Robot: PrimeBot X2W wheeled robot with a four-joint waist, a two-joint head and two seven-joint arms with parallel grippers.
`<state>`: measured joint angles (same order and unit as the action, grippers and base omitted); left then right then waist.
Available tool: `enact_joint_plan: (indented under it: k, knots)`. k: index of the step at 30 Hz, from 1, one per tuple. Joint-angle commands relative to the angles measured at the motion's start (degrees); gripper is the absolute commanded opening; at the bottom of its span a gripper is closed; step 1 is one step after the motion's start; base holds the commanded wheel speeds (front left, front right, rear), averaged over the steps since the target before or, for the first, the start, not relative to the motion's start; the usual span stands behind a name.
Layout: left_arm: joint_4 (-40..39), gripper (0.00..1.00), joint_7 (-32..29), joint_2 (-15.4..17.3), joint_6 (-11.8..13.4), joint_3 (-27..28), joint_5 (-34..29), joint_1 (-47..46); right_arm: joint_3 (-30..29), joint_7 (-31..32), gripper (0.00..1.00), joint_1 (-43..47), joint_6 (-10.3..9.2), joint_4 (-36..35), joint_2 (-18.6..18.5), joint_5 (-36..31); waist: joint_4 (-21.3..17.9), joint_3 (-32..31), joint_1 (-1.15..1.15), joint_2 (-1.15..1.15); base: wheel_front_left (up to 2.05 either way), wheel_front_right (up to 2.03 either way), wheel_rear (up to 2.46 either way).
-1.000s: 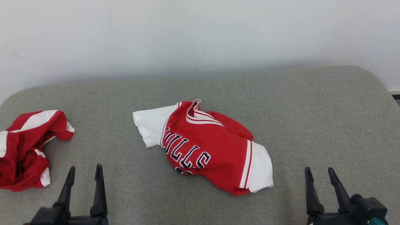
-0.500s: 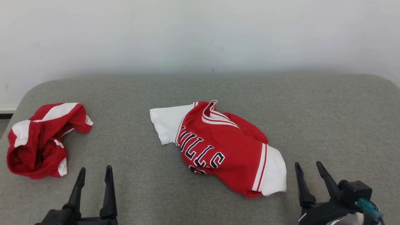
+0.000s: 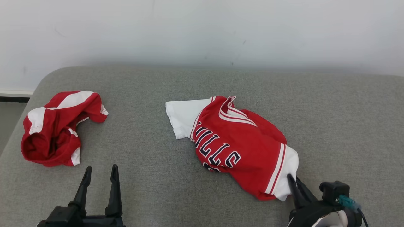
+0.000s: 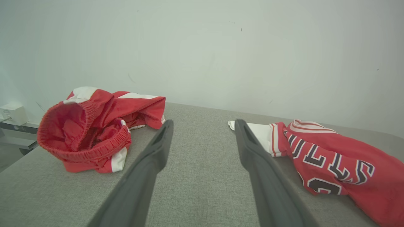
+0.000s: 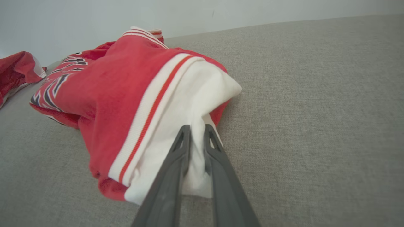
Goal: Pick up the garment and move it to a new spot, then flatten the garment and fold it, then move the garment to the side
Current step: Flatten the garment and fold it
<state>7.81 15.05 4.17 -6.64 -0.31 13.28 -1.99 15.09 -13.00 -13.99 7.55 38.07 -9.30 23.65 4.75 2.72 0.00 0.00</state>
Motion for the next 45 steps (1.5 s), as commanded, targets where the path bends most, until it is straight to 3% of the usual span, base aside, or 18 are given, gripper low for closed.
enact_joint_plan:
  k: [1,9,23,26,29,35,45]
  knots:
    - [0.3,1.00,0.2,-0.2,-0.4,0.2,-0.5,-0.8,0.7,-0.9,0.00,-1.6,-0.13,0.8,-0.7,1.0,0.2,0.3,0.00,0.00,0.00,0.00,0.00]
    - [1.1,1.00,0.2,-0.6,-0.6,0.9,-0.7,-0.4,-0.5,-2.2,0.00,-4.9,-0.13,0.8,-3.6,2.4,-0.7,-0.7,0.00,0.00,0.00,0.00,0.00]
    - [2.2,1.00,0.2,-1.1,-0.8,0.2,-0.2,-0.5,-15.3,-2.2,0.00,-12.7,-0.13,-5.6,-19.9,0.6,-2.1,-1.8,0.00,0.00,0.00,0.00,0.00]
    - [2.3,1.00,0.2,-1.2,-0.8,0.4,0.0,-0.2,-15.5,-1.0,0.00,-13.5,-0.13,-7.4,-21.0,-1.2,-2.1,-2.0,0.00,0.00,0.00,0.00,0.00]
    - [2.6,1.00,0.2,-1.2,-0.8,0.7,0.1,-0.3,-14.3,0.7,0.00,-14.7,-0.13,-9.8,-20.6,-2.2,-2.1,-2.0,0.00,0.00,0.00,0.00,0.00]
    - [2.7,1.00,0.2,-1.2,-0.8,0.2,0.3,-0.9,-9.8,2.3,0.00,-18.5,-0.13,-13.9,-16.6,-3.4,-1.3,-2.3,0.00,0.00,0.00,0.00,0.00]
    - [3.0,1.00,0.2,-1.3,-0.8,-0.9,0.9,-2.0,7.1,1.5,0.00,-19.2,-0.13,-16.4,-5.5,-3.3,2.1,-1.3,0.00,0.00,0.00,0.00,0.00]
